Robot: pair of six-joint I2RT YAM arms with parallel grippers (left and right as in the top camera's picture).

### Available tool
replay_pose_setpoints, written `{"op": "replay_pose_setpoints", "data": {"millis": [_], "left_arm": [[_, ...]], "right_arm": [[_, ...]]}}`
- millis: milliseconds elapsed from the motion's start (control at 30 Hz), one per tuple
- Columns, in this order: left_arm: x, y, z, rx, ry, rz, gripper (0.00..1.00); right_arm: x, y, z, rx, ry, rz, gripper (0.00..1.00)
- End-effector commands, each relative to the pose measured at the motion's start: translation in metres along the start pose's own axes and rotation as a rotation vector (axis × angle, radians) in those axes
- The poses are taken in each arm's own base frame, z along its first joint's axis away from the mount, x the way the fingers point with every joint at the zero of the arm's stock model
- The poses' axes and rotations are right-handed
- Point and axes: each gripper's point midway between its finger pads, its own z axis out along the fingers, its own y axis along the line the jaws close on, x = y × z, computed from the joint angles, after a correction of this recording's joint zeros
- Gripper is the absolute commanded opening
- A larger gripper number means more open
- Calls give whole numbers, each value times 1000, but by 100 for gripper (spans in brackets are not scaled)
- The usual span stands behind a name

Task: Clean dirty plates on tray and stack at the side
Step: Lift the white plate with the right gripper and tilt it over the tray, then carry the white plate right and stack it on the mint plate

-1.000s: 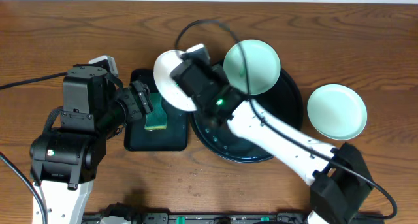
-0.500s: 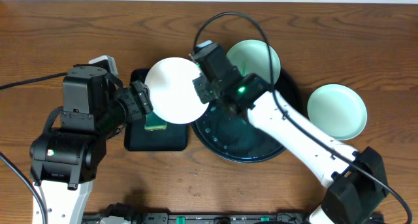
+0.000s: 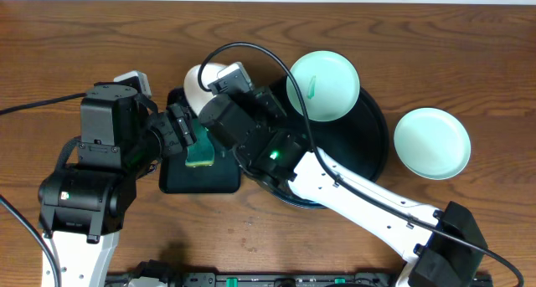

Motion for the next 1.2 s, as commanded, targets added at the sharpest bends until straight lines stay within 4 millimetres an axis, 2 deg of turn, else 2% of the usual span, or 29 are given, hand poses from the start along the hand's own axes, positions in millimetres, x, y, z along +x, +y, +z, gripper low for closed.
{"op": "replay_pose_setpoints", "data": {"millis": [0,400,900,1000,1167], "left_arm": [[-6,-3,-5,10,-18,7,80],[-6,-3,-5,10,-18,7,80],[-6,-3,-5,10,-18,7,81],[-6,-3,-5,10,-18,7,81],[-6,-3,-5,10,-18,7,80]], "right_arm": [[-18,-22,-15,116,-52,-14,1],[-27,-31,-34,247,-96,-47,1],[-34,-32,-33,249,-117,-36,1],[-26,-38,-20,217,-90,79,1],[20,-32,27,-65,134,328,1]]}}
